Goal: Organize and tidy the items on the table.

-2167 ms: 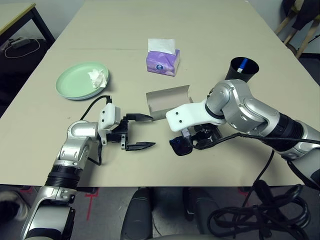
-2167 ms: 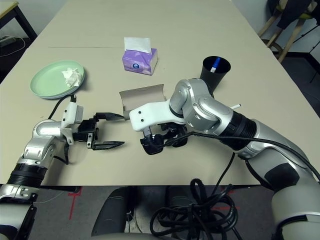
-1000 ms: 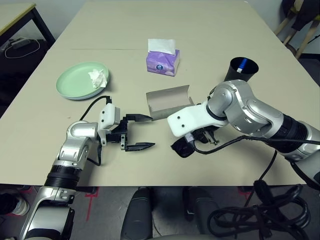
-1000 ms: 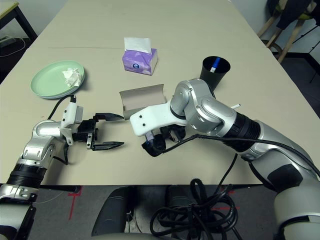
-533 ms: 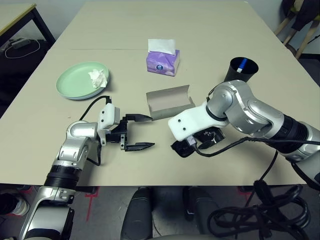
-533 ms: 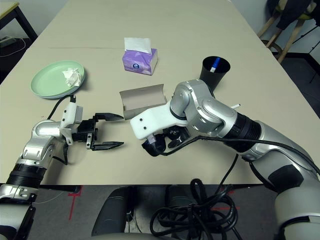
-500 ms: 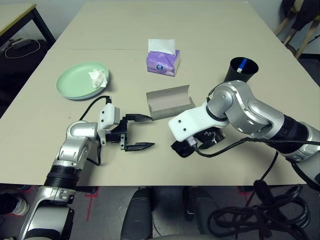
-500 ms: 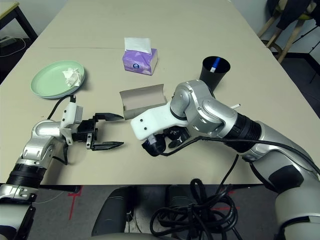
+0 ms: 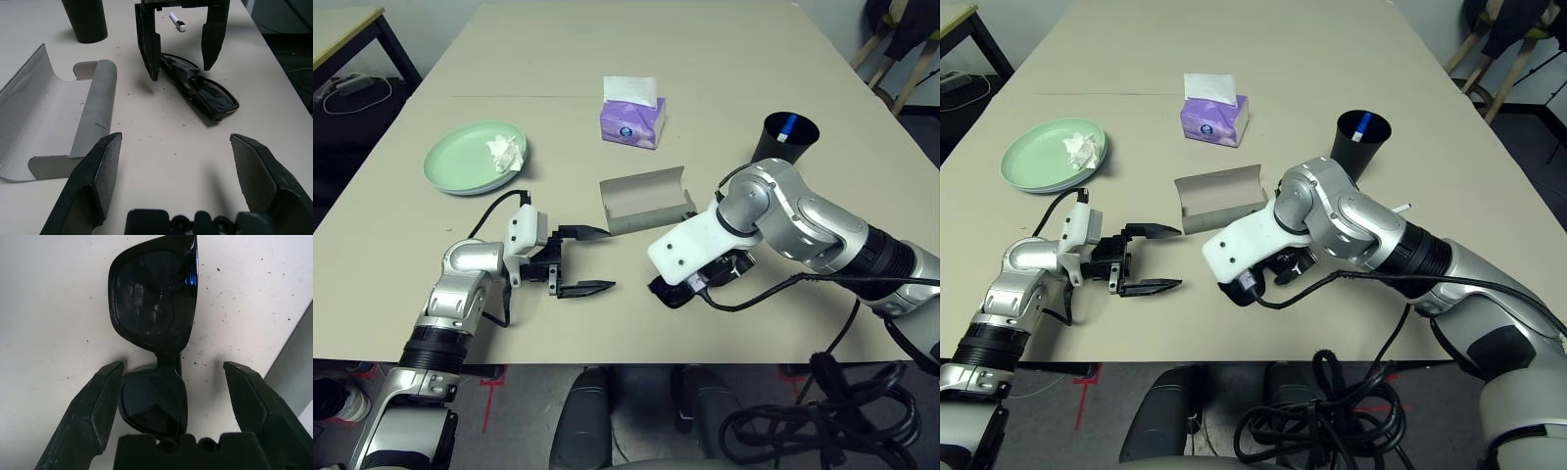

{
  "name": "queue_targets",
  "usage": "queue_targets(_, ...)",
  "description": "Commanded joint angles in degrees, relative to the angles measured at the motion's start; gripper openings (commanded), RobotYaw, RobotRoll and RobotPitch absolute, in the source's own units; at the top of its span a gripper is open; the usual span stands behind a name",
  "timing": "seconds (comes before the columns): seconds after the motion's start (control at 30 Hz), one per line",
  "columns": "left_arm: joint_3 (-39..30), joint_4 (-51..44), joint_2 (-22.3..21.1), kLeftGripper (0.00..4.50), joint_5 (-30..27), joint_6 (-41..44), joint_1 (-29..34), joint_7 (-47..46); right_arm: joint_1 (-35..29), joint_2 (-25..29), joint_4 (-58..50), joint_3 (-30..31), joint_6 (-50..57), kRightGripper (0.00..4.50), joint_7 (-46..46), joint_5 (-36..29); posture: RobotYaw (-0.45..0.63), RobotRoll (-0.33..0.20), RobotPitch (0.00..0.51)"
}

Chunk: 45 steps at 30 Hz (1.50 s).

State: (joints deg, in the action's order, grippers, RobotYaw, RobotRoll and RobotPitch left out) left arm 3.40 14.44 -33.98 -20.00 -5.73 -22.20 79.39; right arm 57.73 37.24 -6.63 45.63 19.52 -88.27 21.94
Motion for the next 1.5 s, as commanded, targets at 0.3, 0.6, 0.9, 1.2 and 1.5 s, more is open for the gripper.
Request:
queue_targets(0.3, 0.5, -1.2, -0.6, 4.50, 0.3, -0.3, 0.9, 0.3, -1.3, -0.7, -0.6, -2.1, 0.0, 1.28, -0.8, 0.6, 0.10, 0.000, 0.144)
queue_targets(0.6, 0.4, -1.7, -0.5, 4.50, 0.0, 0.2, 1.1, 0.0, -2.1, -0.6, -1.2, -2.3, 0.3, 0.32, -1.4, 1.1, 0.10, 0.000, 0.146)
queue_targets(0.9, 0.2, -1.8, -0.6, 4.50, 0.0, 0.4, 1.1, -0.1, -0.8, -0.9, 0.1, -3.7, 0.5, 0.32, -1.8, 0.4, 0.10, 0.000, 0.146)
queue_targets(1.2, -0.2, -2.2, -0.9, 4.50, -0.3, 0.6, 1.1, -0.6, 2.0, -0.3, -1.9, -10.1, 3.5, 0.32, -3.1, -3.0, 0.11, 0.000, 0.136)
queue_targets(1.5, -2.1, -4.6, -2.1, 4.50, -0.8, 4.9, 0.1, -4.7, 7.0, -4.8, 8.5, -10.9, 1.5, 0.32, 4.8, -0.6, 0.11, 0.000, 0.141)
